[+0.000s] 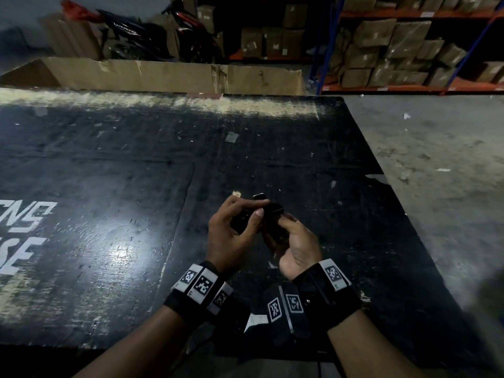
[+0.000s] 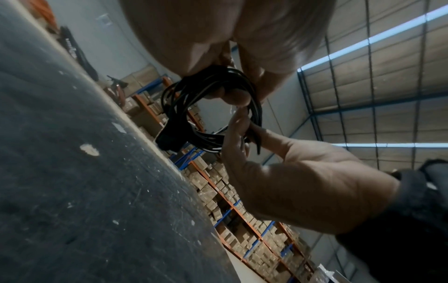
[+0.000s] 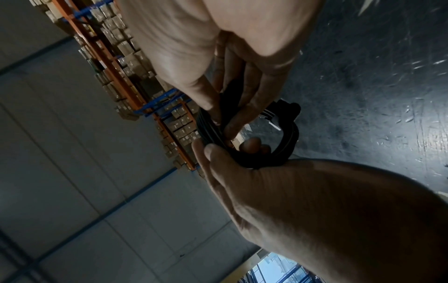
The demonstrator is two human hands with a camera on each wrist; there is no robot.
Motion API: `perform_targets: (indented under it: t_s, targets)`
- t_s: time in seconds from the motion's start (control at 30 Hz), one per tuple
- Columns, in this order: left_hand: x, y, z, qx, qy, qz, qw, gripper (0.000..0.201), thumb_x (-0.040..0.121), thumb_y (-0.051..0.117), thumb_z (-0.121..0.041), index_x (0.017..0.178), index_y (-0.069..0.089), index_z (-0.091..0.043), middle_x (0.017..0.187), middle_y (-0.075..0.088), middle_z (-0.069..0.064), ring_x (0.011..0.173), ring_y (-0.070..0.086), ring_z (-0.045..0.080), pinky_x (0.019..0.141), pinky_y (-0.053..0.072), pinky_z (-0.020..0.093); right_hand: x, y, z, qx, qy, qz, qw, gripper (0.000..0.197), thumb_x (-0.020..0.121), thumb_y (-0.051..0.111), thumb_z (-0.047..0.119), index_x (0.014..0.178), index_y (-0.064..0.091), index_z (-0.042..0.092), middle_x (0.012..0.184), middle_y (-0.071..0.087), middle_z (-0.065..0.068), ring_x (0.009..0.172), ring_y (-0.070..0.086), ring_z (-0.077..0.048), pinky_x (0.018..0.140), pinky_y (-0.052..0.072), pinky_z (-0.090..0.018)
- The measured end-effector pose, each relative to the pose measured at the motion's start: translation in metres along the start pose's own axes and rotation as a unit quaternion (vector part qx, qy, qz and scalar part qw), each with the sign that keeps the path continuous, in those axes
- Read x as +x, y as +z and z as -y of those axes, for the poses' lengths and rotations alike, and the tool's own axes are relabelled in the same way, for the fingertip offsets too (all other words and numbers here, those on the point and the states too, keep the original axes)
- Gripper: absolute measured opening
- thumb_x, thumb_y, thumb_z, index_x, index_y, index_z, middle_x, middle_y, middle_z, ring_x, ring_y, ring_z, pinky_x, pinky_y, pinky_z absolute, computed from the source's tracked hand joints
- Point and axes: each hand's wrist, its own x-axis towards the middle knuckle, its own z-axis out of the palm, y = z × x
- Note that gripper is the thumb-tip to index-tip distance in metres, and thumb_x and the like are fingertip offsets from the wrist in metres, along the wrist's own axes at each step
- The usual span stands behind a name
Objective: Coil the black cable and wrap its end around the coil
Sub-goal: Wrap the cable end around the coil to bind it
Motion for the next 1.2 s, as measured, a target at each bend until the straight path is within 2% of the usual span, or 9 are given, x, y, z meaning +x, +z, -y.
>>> perform_targets:
  t_s: [0.17,0.23,0.3,0.4,0.5,0.57,0.83,1.03,1.2]
  targets:
    - [0.0,-0.001,0.001,-0.03,-0.041,0.005,0.999,0.009,0.095,0.071,-0.021,0.101,0.076,-0.024,0.096,0.074,0.006,0.085,0.074,0.029,0.069,0.063,0.059,-0.001,-0.001,0.001,0.02,0.014,0.02,0.999,0.038,0.091,0.056,-0.002,0.128,0.06,0.0,0.109,0.073,-0.019,0.089,0.072,-0.025,0.068,0.057,-0.03]
    - [0.0,0.001,0.0,-0.069,-0.07,0.001,0.995,0.008,0.092,0.07,-0.019,0.1,0.069,-0.022,0.093,0.072,0.008,0.076,0.07,0.018,0.061,0.062,0.04,-0.001,0.0,0.001,0.018,0.012,0.033,0.999,0.041,0.09,0.054,-0.003,0.131,0.056,-0.002,0.114,0.071,-0.024,0.089,0.072,-0.033,0.07,0.06,-0.037]
    - [0.001,0.002,-0.001,-0.111,-0.103,0.001,0.988,0.019,0.09,0.069,-0.018,0.109,0.065,-0.014,0.092,0.066,0.009,0.07,0.063,0.011,0.058,0.053,0.025,-0.004,0.002,0.0,0.01,0.007,0.043,0.999,0.043,0.088,0.055,-0.001,0.131,0.054,-0.003,0.122,0.068,-0.029,0.1,0.071,-0.042,0.088,0.059,-0.049]
    - [0.004,0.004,0.001,-0.116,-0.137,0.025,0.983,0.024,0.092,0.064,-0.018,0.115,0.072,-0.013,0.088,0.071,-0.004,0.064,0.059,0.004,0.058,0.051,0.018,-0.004,0.003,-0.001,0.023,-0.001,0.027,0.999,0.045,0.085,0.059,0.0,0.13,0.055,-0.006,0.129,0.062,-0.036,0.105,0.062,-0.042,0.105,0.047,-0.055]
    - [0.005,0.002,-0.001,-0.121,-0.14,0.013,0.983,0.017,0.099,0.063,-0.005,0.107,0.077,-0.01,0.08,0.071,-0.01,0.057,0.056,0.002,0.056,0.051,0.018,-0.004,0.0,0.003,-0.004,-0.021,0.021,1.0,0.012,0.089,0.059,-0.004,0.099,0.062,0.002,0.099,0.071,-0.023,0.082,0.066,-0.026,0.078,0.057,-0.033]
    - [0.006,0.001,0.0,-0.121,-0.14,-0.005,0.983,0.018,0.1,0.061,0.001,0.108,0.076,-0.001,0.081,0.068,0.004,0.056,0.054,0.003,0.055,0.049,0.019,-0.005,-0.001,0.007,-0.043,-0.059,0.026,0.997,0.017,0.09,0.061,-0.005,0.086,0.06,0.012,0.081,0.069,-0.008,0.068,0.065,-0.014,0.061,0.053,-0.022]
    - [0.003,0.001,-0.007,-0.088,-0.114,-0.006,0.99,0.026,0.1,0.06,0.005,0.106,0.076,-0.014,0.083,0.068,-0.002,0.064,0.062,-0.007,0.065,0.047,0.011,-0.02,-0.006,0.009,-0.194,-0.184,0.053,0.962,0.012,0.084,0.072,-0.005,0.082,0.067,0.005,0.074,0.07,-0.006,0.066,0.07,-0.017,0.059,0.054,-0.022]
    - [0.001,-0.003,-0.011,-0.068,-0.116,0.002,0.991,0.03,0.1,0.06,0.002,0.1,0.076,-0.024,0.086,0.071,-0.001,0.067,0.063,-0.009,0.065,0.047,0.009,-0.025,-0.015,0.007,-0.416,-0.327,0.044,0.847,0.018,0.077,0.076,-0.001,0.089,0.074,0.014,0.073,0.071,0.003,0.065,0.064,-0.011,0.061,0.054,-0.019]
    - [0.0,-0.003,-0.014,-0.051,-0.126,0.01,0.991,0.026,0.101,0.061,0.0,0.1,0.076,-0.021,0.083,0.07,-0.001,0.065,0.064,-0.009,0.063,0.047,0.008,-0.031,-0.024,0.006,-0.554,-0.516,0.041,0.652,0.02,0.077,0.07,0.007,0.093,0.072,0.018,0.084,0.061,0.01,0.061,0.05,-0.003,0.059,0.039,-0.004]
